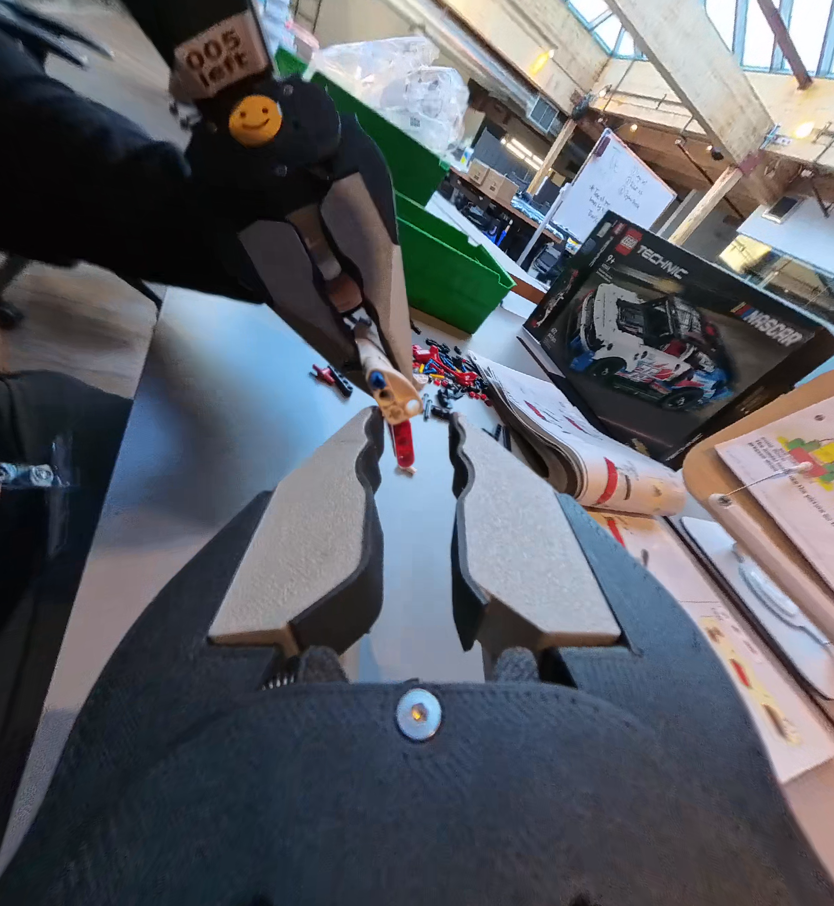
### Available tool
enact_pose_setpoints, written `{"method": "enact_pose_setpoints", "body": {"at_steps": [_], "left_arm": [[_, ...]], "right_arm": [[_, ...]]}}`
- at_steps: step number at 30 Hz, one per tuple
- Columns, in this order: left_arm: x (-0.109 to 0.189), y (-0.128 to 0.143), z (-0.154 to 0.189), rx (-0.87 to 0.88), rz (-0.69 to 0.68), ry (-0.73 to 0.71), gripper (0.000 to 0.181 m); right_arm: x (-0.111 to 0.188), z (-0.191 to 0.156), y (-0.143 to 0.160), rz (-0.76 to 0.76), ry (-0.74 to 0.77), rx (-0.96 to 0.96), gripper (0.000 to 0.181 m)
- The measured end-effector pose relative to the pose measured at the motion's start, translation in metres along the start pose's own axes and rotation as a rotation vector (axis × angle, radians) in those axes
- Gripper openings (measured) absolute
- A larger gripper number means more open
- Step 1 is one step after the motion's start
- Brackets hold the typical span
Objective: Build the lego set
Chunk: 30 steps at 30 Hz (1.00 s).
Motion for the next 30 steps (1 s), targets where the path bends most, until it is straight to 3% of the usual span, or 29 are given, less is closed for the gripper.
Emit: {"method": "enact_pose_setpoints", "body": {"at_steps": [10,30], "left_arm": [[0.000,-0.010,0.007,-0.124,-0.044,-0.022,0.007],[-0.002,-0.016,0.010,-0.245,-0.109,-0.129,0.007]], "right_arm": [[-0.002,-0.017,-0.012,-0.120,0.066,0.337,0.015],[-0.002,-0.012,-0.008,-0.100,0.019,0.206,0.015]]}}
Point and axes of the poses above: each gripper's, where its closed fingertips meet, x back along the fingers, y out of its underside, z = x × y across the jaws, the point moved 9 cm from there along x, back along the fingers, and after that the axes turned 4 degrees about -z, right-handed, at the moved point
